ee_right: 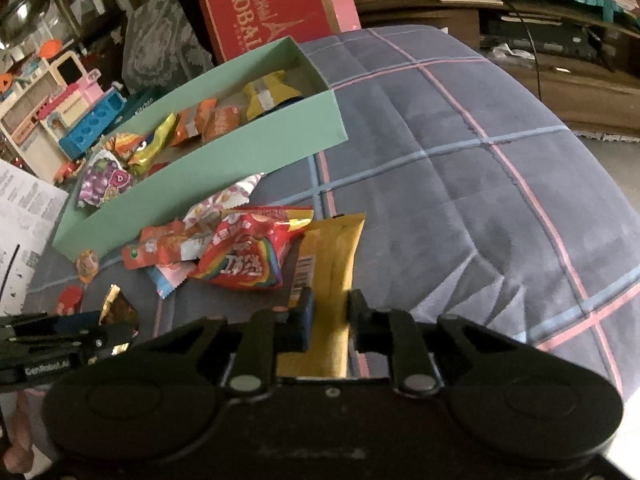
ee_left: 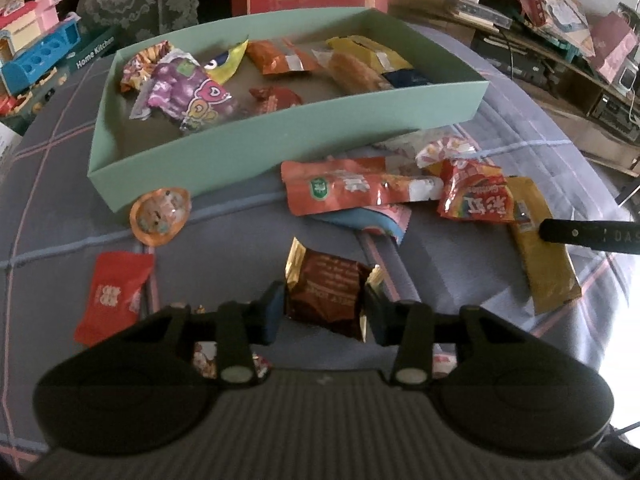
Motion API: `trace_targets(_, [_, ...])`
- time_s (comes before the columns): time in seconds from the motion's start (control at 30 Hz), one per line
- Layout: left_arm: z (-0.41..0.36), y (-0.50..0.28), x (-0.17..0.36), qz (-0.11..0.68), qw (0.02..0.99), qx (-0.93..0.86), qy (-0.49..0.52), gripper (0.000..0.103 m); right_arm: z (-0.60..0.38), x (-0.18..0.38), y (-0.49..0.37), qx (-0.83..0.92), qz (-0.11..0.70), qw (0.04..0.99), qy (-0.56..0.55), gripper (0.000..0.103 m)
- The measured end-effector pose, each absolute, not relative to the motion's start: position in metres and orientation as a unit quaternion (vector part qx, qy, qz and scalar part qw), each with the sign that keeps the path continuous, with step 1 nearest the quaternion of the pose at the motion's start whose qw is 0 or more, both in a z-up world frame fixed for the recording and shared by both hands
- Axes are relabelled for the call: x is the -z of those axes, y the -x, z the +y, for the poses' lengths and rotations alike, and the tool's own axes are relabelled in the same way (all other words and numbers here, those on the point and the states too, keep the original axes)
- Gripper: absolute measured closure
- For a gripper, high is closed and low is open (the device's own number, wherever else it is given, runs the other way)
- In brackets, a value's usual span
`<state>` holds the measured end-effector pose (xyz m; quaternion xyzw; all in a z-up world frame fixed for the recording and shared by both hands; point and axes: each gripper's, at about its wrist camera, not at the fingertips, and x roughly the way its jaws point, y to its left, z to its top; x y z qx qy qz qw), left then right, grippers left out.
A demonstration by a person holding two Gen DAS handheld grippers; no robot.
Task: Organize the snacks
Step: 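Lift the yellow-gold bar and brown chocolate packet toward the green box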
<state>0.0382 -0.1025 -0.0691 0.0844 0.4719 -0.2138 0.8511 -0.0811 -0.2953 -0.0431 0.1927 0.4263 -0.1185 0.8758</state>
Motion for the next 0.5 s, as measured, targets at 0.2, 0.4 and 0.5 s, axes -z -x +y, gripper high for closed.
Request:
trace_targets(0.2, [-0.101, -0.034, 0.068, 0.475, 0.849, 0.218, -0.078, 0.061, -0.301, 0.044, 0.087, 0.126, 0.434, 0.87, -0.196, 0.085])
trace_targets(0.4, [-0.096, -0.033, 0.069, 0.479, 0.848, 0.219, -0.066, 0.061, -0.288, 0.043, 0.082, 0.112, 0.438, 0.875, -0.174, 0.071])
trace_targets(0.5, [-0.094, -0.034, 0.071, 0.484, 0.845, 0.219, -0.057, 0.061, -0.279, 0.05, 0.076, 0.103, 0.454, 0.87, -0.162, 0.066])
